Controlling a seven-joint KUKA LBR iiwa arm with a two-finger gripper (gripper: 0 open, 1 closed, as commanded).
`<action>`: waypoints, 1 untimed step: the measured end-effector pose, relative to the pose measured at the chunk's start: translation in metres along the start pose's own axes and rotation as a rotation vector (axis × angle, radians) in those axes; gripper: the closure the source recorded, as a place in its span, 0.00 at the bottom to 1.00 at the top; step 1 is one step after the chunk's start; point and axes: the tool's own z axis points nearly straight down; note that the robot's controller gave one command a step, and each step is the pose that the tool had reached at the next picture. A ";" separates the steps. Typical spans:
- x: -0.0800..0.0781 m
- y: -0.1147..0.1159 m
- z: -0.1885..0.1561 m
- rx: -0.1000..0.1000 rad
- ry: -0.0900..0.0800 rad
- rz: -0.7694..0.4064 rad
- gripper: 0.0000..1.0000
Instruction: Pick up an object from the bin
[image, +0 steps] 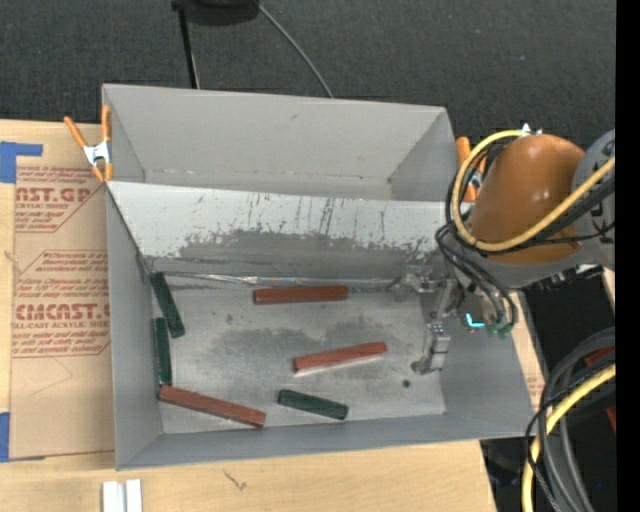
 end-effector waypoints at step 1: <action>-0.002 0.000 -0.004 0.001 -0.008 -0.001 0.00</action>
Offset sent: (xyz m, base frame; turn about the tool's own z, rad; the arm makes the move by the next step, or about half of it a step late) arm 0.0061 0.0119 -0.1189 -0.0868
